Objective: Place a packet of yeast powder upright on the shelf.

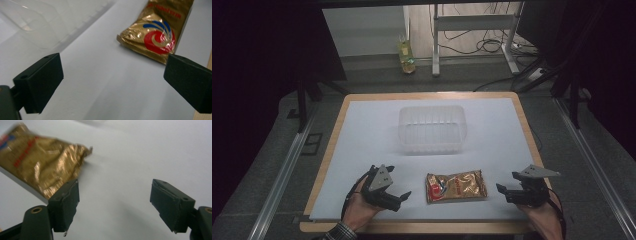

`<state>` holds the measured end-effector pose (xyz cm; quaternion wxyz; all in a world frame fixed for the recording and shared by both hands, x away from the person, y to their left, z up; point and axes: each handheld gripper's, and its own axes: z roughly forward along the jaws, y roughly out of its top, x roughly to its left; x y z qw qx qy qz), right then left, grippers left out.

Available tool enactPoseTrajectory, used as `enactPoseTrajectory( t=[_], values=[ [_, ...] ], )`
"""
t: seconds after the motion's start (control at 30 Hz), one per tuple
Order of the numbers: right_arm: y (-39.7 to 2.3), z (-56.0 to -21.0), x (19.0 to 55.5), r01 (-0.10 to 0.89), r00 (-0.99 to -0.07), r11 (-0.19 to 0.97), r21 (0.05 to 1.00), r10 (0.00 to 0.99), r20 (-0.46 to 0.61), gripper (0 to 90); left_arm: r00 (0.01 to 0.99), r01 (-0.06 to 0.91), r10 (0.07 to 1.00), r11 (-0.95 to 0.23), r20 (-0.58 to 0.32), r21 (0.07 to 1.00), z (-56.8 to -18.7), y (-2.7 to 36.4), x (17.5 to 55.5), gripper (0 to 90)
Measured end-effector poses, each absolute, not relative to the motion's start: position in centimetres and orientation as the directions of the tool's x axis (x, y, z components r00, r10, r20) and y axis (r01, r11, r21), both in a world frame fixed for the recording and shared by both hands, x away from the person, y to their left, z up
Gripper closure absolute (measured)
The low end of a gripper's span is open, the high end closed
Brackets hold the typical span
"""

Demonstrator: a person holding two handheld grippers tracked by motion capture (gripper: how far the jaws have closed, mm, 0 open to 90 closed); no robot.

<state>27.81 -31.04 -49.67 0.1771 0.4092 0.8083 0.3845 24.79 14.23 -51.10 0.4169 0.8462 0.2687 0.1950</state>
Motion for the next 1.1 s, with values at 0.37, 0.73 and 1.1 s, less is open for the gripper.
enactPoseTrajectory(
  t=[0.37, 0.73, 1.1],
  values=[
    [-30.53, -49.89, 28.21, 0.533, -0.601, 0.362, 0.764, 0.799, 0.04, 17.0, 0.775, 0.327, 0.631, -0.455, 0.04, 0.828, -51.48, 15.14, 25.3, 5.8],
    [-30.57, -49.87, 28.19, 0.529, -0.608, 0.366, 0.766, 0.793, 0.041, 16.5, 0.778, 0.329, 0.627, -0.45, 0.031, 0.83, -51.38, 15.0, 25.22, 7.8],
    [-30.52, -49.78, 28.13, 0.518, -0.615, 0.378, 0.767, 0.788, 0.026, 16.6, 0.792, 0.317, 0.609, -0.467, 0.04, 0.826, -51.29, 14.63, 25.13, 14.8]
  ],
)
